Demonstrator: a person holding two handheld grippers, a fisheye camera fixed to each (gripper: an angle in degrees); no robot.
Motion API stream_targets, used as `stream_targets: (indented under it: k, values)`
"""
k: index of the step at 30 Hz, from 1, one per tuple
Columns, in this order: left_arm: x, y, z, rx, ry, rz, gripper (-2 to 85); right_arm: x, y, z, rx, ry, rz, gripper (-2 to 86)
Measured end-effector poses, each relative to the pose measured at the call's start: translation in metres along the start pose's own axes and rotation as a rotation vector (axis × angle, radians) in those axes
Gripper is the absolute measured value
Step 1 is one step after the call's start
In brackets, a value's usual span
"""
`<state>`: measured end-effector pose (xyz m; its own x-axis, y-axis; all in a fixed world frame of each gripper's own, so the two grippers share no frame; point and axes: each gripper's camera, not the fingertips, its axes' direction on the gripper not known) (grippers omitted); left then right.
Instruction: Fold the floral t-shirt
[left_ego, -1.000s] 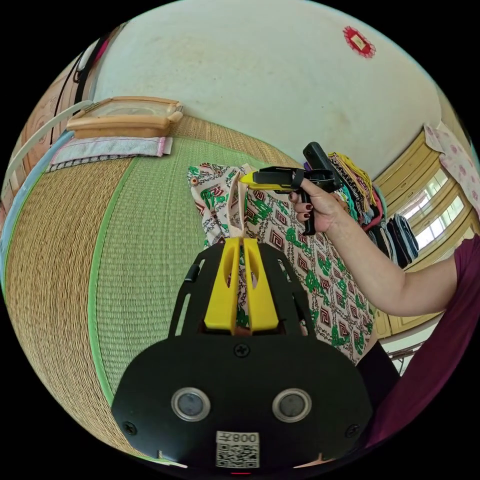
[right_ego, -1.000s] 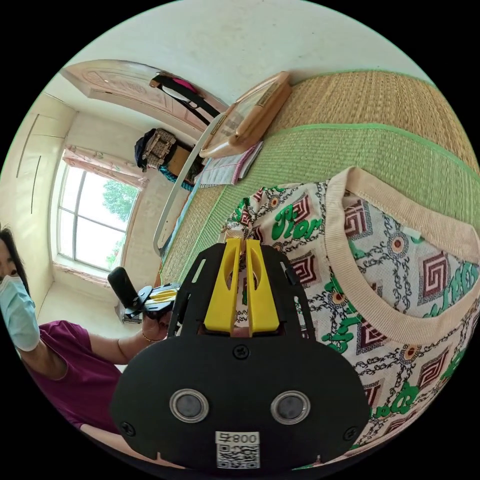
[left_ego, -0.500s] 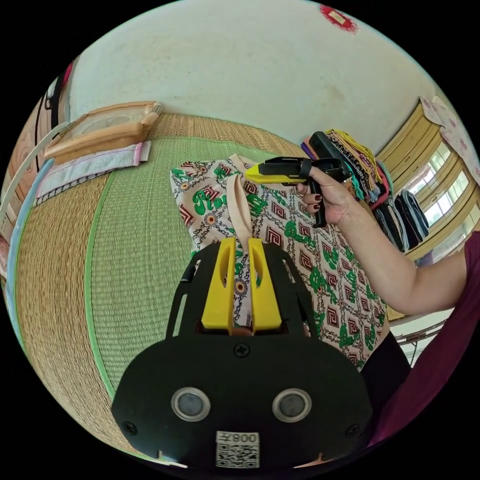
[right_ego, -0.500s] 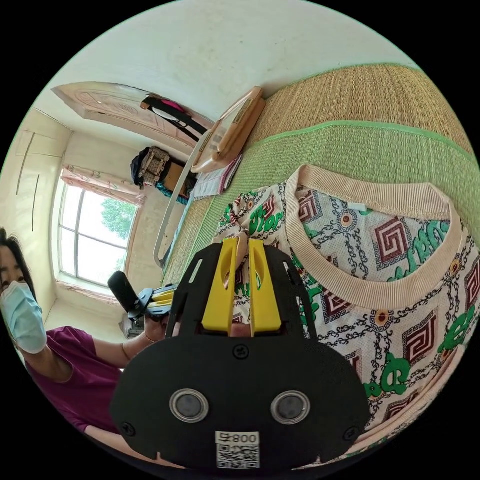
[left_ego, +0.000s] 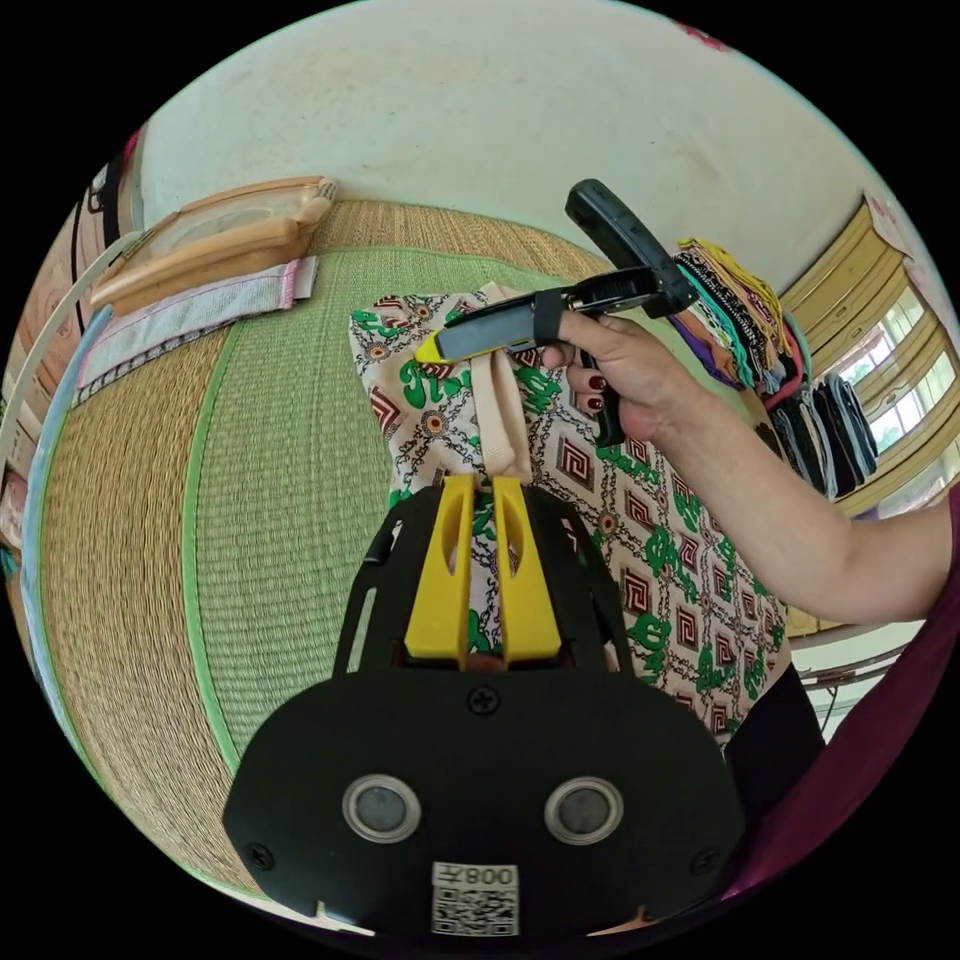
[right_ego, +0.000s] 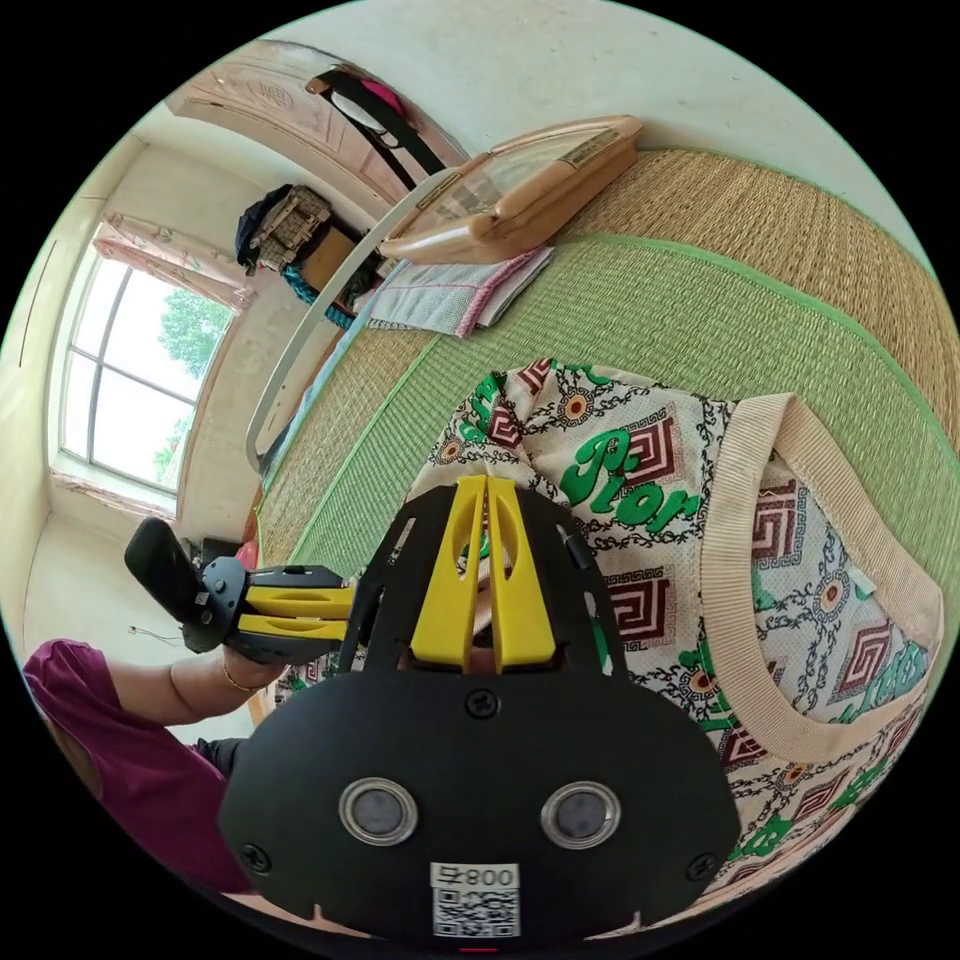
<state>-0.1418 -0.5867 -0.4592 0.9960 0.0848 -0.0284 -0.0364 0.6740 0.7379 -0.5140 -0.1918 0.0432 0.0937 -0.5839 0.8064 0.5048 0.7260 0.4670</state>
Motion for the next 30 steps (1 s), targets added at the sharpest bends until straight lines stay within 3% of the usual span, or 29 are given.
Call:
stream_targets:
  k: [4, 10, 14, 18, 30]
  values:
    - [0.004, 0.0, -0.003, 0.0, 0.05, -0.018, 3.9, -0.003, 0.016, -0.018, 0.015, 0.02, 0.022, 0.0]
    - [0.01, -0.009, -0.016, 0.026, 0.059, -0.005, 3.7, 0.007, 0.118, -0.122, 0.186, 0.205, 0.122, 0.1]
    - [0.008, -0.034, -0.012, 0.039, 0.025, 0.012, 3.4, 0.05, 0.216, -0.192, 0.276, 0.437, 0.369, 0.0]
    - [0.006, -0.057, 0.004, -0.004, -0.042, 0.017, 2.6, 0.084, 0.281, -0.219, 0.316, 0.529, 0.548, 0.1]
    - [0.007, -0.097, 0.014, -0.054, -0.109, 0.042, 1.2, 0.118, 0.276, -0.236, 0.289, 0.567, 0.559, 0.1]
